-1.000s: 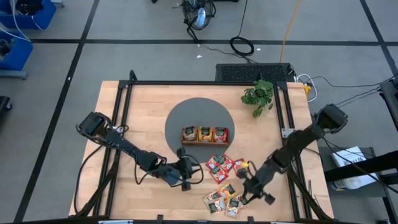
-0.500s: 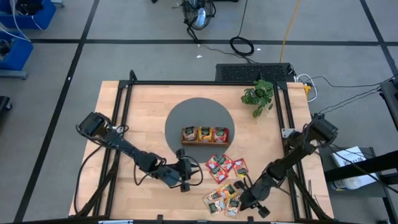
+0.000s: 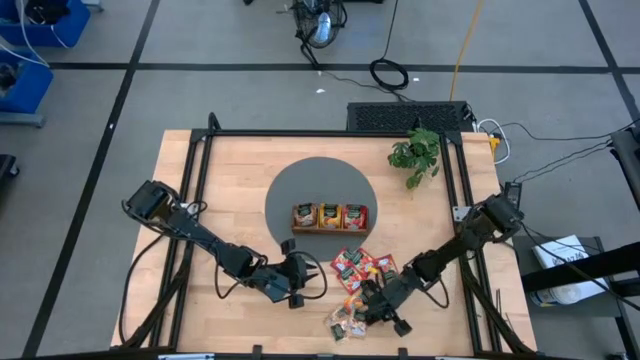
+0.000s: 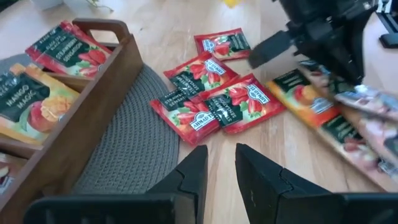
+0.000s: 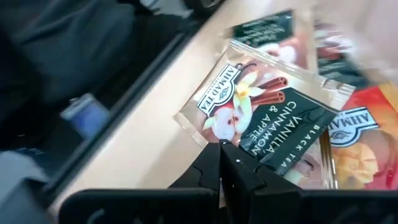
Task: Pick & Place Tea
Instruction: Put the brown tea bag into the left section of the wooden organizer
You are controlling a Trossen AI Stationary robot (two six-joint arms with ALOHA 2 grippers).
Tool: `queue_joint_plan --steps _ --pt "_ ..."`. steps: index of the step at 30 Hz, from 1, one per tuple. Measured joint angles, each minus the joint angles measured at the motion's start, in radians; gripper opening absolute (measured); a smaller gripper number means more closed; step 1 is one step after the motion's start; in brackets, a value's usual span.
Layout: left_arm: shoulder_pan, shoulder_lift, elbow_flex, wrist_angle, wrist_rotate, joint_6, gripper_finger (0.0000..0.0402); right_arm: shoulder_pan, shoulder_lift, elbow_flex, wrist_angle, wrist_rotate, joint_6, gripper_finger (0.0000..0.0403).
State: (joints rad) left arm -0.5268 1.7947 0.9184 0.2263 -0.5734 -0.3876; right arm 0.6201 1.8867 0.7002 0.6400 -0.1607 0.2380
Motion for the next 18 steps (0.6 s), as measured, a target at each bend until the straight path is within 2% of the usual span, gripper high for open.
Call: queue_joint_plan --steps 13,18 --pt "-0.006 0.0 0.0 -0.022 0.005 -0.102 0.0088 -0.223 0.141 -0.001 0.268 -0.026 -0.082 0.0" --pt "-0.012 0.0 0.0 0.014 0.112 -0.155 0.0088 -0.279 0.202 0.006 0.399 -0.017 -0.083 0.0"
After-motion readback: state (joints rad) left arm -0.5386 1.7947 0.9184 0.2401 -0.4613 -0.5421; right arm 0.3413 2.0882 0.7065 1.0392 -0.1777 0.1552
